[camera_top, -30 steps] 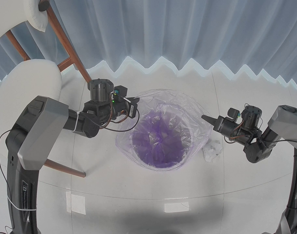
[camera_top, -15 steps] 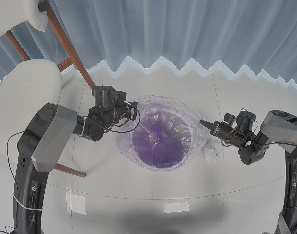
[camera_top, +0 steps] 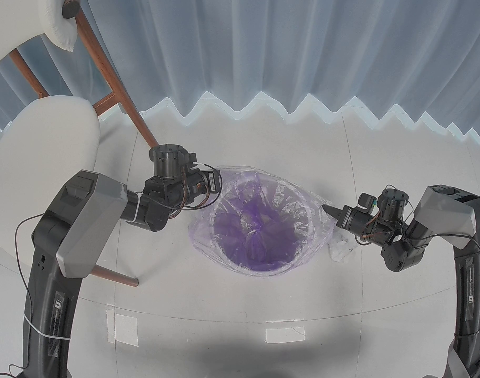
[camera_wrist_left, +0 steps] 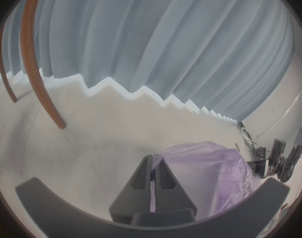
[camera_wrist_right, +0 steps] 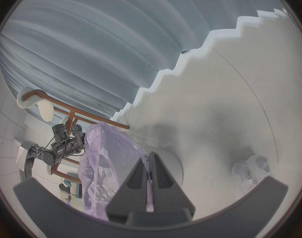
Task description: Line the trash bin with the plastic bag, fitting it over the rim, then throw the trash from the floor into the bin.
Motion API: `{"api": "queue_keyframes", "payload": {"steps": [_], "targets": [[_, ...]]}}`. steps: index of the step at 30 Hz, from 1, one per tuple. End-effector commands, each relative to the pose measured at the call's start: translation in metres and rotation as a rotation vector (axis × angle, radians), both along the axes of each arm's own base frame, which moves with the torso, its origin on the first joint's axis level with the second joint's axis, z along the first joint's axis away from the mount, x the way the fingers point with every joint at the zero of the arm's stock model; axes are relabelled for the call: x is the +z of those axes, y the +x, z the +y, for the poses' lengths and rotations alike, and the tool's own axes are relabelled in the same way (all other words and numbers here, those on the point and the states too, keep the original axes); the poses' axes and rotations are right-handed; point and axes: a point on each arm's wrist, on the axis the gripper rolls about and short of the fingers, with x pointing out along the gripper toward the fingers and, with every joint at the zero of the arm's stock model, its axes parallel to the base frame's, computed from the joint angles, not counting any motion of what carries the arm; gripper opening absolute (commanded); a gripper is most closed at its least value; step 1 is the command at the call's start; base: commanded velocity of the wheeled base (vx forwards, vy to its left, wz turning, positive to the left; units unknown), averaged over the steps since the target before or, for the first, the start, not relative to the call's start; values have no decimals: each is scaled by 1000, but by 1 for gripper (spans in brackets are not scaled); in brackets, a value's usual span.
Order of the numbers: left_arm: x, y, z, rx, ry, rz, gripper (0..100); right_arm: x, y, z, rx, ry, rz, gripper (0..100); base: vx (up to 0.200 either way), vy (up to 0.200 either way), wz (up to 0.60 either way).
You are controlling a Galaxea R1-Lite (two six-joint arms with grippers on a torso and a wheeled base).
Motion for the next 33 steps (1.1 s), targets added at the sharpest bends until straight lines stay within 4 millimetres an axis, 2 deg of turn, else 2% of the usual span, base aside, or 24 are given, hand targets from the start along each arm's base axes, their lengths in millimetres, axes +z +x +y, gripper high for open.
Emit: {"api": "queue_keyframes", "payload": {"steps": [1,5,10,13,21,30,31,33], "targets": [[-10,2,4,27,-64,60,0,-10,0,0,1,-3,20,0,0,0,0],[-33,6,3,58,-95,118,0,-22,2,-2,-4,-5,39,0,0,0,0],[-37,7,1,87,-206,187,0,-28,2,-2,-4,-6,45,0,0,0,0],[-50,10,4,128,-239,220,0,-31,3,-2,-5,-5,44,0,0,0,0],[-46,15,6,162,-306,221,0,-37,6,-1,-25,-9,39,0,0,0,0],[-30,15,10,218,-341,200,0,-27,5,-2,-56,-5,6,0,0,0,0],[-27,16,12,232,-343,193,100,-27,5,-3,-82,-10,7,100,0,0,0],[-23,16,14,242,-351,178,100,-23,4,-4,-118,-13,-6,100,0,0,0]]}}
